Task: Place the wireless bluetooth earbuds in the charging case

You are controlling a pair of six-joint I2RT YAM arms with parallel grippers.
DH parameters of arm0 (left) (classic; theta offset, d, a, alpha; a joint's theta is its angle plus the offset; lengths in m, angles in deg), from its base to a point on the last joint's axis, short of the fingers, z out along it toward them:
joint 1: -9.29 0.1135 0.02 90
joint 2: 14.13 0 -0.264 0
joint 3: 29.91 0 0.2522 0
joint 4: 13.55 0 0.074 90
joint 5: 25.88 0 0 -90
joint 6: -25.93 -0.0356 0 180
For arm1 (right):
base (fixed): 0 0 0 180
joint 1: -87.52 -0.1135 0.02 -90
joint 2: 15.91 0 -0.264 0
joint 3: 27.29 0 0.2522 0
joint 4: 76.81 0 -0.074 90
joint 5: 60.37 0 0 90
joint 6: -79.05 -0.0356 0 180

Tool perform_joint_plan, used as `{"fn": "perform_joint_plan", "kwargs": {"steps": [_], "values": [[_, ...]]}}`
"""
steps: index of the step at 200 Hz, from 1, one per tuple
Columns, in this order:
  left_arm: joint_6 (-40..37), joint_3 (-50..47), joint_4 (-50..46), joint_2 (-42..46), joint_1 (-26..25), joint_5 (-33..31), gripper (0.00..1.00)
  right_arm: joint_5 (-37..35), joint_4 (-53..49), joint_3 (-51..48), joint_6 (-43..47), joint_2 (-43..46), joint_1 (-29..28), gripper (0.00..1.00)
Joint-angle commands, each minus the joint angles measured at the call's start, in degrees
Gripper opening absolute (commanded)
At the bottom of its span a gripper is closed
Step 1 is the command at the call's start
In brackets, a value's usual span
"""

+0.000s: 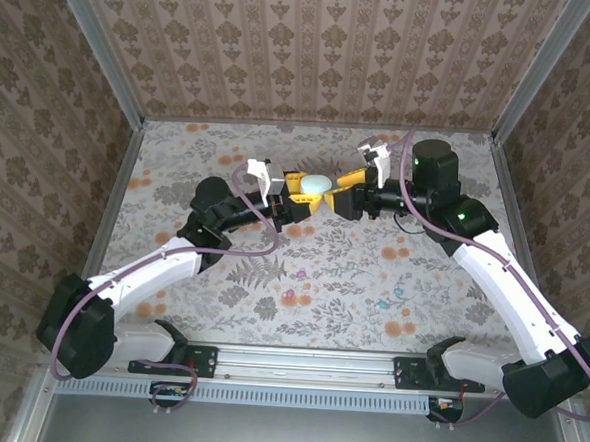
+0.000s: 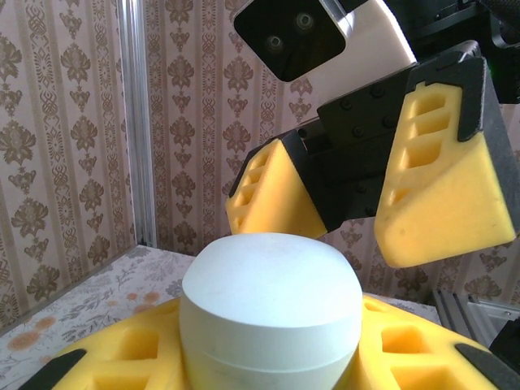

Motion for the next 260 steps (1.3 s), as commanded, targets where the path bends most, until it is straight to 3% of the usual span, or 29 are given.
{"fn": "perform_joint_plan", "kwargs": {"steps": [1,91,148,193,228,260], "values": [[1.3,2.0,2.4,-0.6,-0.4,1.6,0.31,-1.6,-1.0,0.6,0.2,-0.6,-0.4,0.64],[0.5,2.9,0.5,-1.1,-0.4,5.0,0.3,-6.8,1.3,3.7,-5.2,-3.5,-0.7,0.59],[-0.4,3.0,-0.4,-1.2,-0.3,5.1,0.3,-6.3,2.9,7.1,-9.2,-6.8,-0.4,0.59],[-1.0,1.8,0.4,-1.1,-0.2,0.2,0.31,-6.2,3.3,7.4,-10.7,-7.0,-0.3,0.63],[-0.2,0.1,1.5,-1.2,0.5,-5.1,0.32,-2.2,4.9,7.2,-14.3,-4.4,0.8,0.69],[2.1,-1.4,4.9,-1.8,1.4,-6.2,0.31,-2.0,1.7,7.0,-16.0,-1.9,3.4,0.7]]}}
